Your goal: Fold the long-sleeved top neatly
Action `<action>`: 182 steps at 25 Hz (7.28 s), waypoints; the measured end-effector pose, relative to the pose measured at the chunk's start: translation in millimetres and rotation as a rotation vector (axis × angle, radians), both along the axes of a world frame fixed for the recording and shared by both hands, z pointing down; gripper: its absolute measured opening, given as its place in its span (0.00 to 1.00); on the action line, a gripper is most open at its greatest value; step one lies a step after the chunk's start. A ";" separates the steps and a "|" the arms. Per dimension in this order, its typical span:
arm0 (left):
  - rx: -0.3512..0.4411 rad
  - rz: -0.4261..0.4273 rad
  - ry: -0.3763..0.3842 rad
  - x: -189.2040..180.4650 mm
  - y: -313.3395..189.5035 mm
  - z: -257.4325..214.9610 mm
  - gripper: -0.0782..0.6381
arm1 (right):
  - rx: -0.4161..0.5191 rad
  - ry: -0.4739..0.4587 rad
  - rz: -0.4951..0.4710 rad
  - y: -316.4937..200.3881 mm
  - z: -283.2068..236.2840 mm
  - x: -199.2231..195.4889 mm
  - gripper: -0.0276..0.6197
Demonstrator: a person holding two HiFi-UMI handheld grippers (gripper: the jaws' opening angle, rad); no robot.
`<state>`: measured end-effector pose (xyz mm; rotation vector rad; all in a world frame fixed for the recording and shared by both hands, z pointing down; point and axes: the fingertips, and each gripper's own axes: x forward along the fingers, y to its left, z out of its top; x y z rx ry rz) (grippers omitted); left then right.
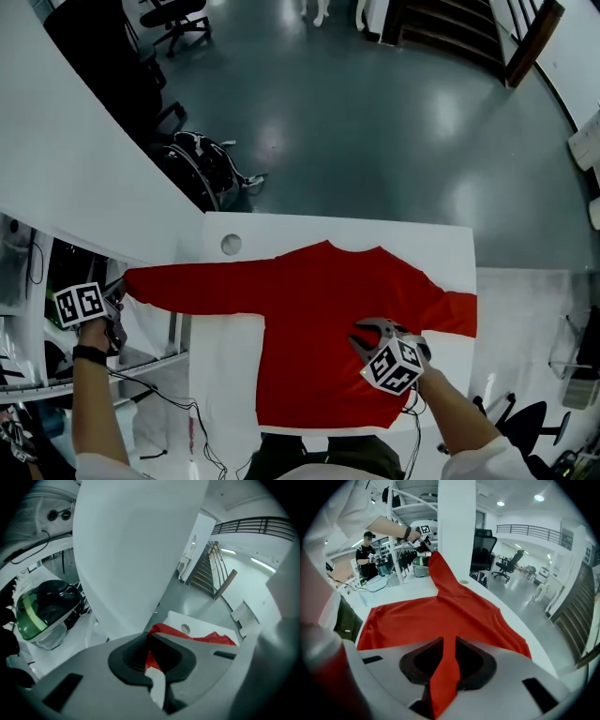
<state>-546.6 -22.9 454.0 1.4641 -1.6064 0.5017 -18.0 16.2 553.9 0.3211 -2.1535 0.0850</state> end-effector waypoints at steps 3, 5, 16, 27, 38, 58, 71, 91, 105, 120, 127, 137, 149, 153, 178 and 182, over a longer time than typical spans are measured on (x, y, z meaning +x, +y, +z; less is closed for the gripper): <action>0.004 -0.024 -0.013 -5.6 -5.2 -1.4 0.14 | 0.065 -0.050 -0.049 -11.7 -1.1 -64.0 0.18; 0.003 -0.036 -0.018 -7.4 -6.5 1.0 0.14 | 0.094 -0.072 -0.060 -21.8 0.1 -105.2 0.17; -0.018 -0.068 -0.009 -36.7 3.4 18.8 0.14 | 0.085 0.099 -0.108 -51.9 57.9 -199.8 0.15; -0.037 -0.070 0.011 -53.6 21.1 18.3 0.14 | 0.088 0.102 -0.116 -54.0 61.2 -219.3 0.12; -0.072 -0.061 0.023 -58.7 31.0 30.7 0.14 | 0.083 0.085 -0.133 -56.7 59.2 -234.3 0.12; -0.014 0.312 0.265 99.4 -6.7 -47.6 0.14 | -0.010 -0.075 0.127 -42.2 16.6 -80.4 0.19; -0.094 0.600 0.183 216.5 -34.5 -109.1 0.14 | -0.028 -0.088 0.194 -38.0 13.8 -20.7 0.19; -0.161 0.900 0.377 468.6 -60.2 -99.5 0.14 | -0.057 -0.099 0.338 -21.0 25.5 109.0 0.19; -0.238 0.948 0.474 584.1 -58.0 -29.6 0.14 | -0.064 -0.092 0.448 -4.9 32.3 171.1 0.19; -0.341 0.797 0.558 673.2 -60.5 75.6 0.14 | -0.071 -0.088 0.526 20.5 44.5 213.2 0.19; -0.355 0.766 0.587 693.2 -59.7 108.1 0.18 | -0.076 -0.084 0.538 21.7 49.6 223.6 0.19; -0.151 1.026 0.458 631.9 -28.4 75.4 0.41 | -0.121 -0.170 0.609 -10.5 26.6 204.4 0.18; -0.179 1.388 -0.712 403.7 11.4 146.3 0.41 | -0.197 -0.148 0.654 -41.2 32.9 144.2 0.25; -0.179 1.458 -0.820 389.6 10.9 161.8 0.41 | -0.196 -0.051 0.678 -45.3 47.1 133.7 0.27; -0.235 1.487 -0.667 386.0 17.5 167.9 0.30 | -0.215 -0.018 0.724 -45.3 38.8 137.5 0.11; -0.262 1.480 -0.629 383.8 17.5 168.2 0.30 | -0.238 0.031 0.700 -40.9 34.4 157.5 0.11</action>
